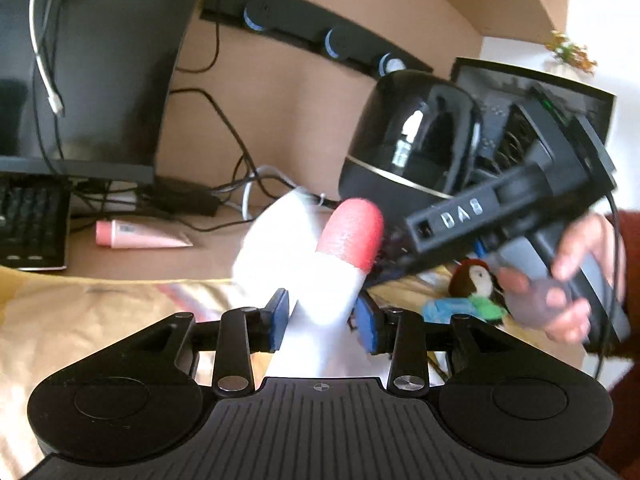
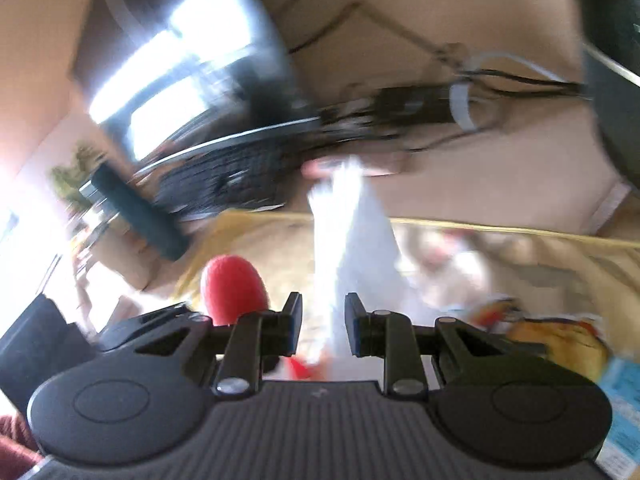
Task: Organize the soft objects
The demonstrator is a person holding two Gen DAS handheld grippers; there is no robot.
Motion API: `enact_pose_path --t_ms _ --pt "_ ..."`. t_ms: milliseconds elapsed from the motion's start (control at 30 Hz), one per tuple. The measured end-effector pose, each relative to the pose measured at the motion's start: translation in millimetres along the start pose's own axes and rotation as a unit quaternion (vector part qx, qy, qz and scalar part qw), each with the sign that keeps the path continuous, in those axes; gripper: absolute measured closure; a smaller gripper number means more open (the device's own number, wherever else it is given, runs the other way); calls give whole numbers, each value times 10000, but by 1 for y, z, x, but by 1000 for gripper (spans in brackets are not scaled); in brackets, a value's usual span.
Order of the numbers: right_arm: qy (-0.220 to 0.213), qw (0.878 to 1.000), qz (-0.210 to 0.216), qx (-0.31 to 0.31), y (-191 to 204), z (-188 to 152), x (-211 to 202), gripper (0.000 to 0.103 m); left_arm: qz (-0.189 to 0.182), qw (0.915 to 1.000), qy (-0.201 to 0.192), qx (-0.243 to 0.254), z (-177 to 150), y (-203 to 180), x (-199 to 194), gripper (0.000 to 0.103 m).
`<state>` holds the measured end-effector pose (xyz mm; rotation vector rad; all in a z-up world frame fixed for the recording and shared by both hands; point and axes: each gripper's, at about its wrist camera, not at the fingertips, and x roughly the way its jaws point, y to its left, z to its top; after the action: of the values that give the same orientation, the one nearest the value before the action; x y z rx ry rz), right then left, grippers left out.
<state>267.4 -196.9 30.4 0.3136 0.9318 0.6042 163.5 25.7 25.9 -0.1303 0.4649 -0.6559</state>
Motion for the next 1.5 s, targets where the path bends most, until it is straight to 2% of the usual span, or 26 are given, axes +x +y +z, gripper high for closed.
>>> enact_pose_path --t_ms 33,200,300,367,400,433,500,600,700,733,800,833,900,933,967,1000,1033,1067,1100,1167,1300,1433,1500 --pt "58 9998 129 -149 8 0 1 76 19 10000 59 35 -1 0 -4 54" --pt "300 9966 398 -655 39 0 10 77 180 9989 408 104 -13 -1 -14 51" --pt "476 9960 396 -649 43 -5 21 77 286 9979 561 164 -16 -5 -13 56" --pt "559 9947 432 -742 47 -10 23 77 357 9969 662 211 -18 -7 -12 67" --pt "552 9939 381 -880 50 -13 23 72 396 9960 701 378 -16 -11 -12 73" --pt "504 9933 242 -1016 52 -14 23 62 448 9947 757 540 -16 -14 -11 73" --pt "358 9895 -232 -1383 53 -15 23 49 434 9936 831 625 -15 -14 -9 73" --pt "313 9740 -877 -2064 52 -15 37 49 470 9934 870 588 -13 -13 -4 73" --pt "589 9685 -967 -2216 42 -8 68 49 465 9934 896 539 -13 -14 2 73" --pt "681 9682 -934 -2217 39 -7 77 48 474 9932 923 534 -15 -16 3 70" --pt "825 9685 -848 -2193 34 -5 91 47 712 9904 1064 529 -17 -17 8 70" --pt "878 9686 -824 -2176 32 -5 95 42 739 9902 1099 445 -17 -15 8 70" --pt "922 9690 -809 -2145 27 -6 97 38 690 9909 1140 183 -17 -9 9 70" --pt "952 9694 -780 -2122 23 -7 97 40 647 9911 1153 130 -17 -8 9 70" --pt "982 9699 -751 -2099 19 -8 97 47 626 9912 1153 160 -17 -9 9 70" --pt "928 9691 -806 -2139 17 -9 96 65 605 9912 1149 243 -18 -12 9 70" --pt "894 9675 -904 -2185 15 -10 93 74 557 9910 1164 346 -17 -16 11 70" --pt "879 9657 -1008 -2224 14 -10 91 95 515 9904 1200 443 -17 -20 13 70" --pt "841 9678 -1050 -2126 11 -8 85 99 473 9897 1237 540 -17 -24 16 70" --pt "696 9762 -1017 -1787 7 -3 69 99 401 9883 1306 684 -18 -30 22 70" --pt "196 9916 -439 -1199 11 7 12 99 280 9868 1417 737 -21 -33 39 70" --pt "-205 9959 400 -789 24 11 -46 99 245 9867 1472 645 -23 -31 49 70" --pt "-340 9929 1019 -521 30 10 -69 98 229 9863 1506 628 -24 -30 53 70"
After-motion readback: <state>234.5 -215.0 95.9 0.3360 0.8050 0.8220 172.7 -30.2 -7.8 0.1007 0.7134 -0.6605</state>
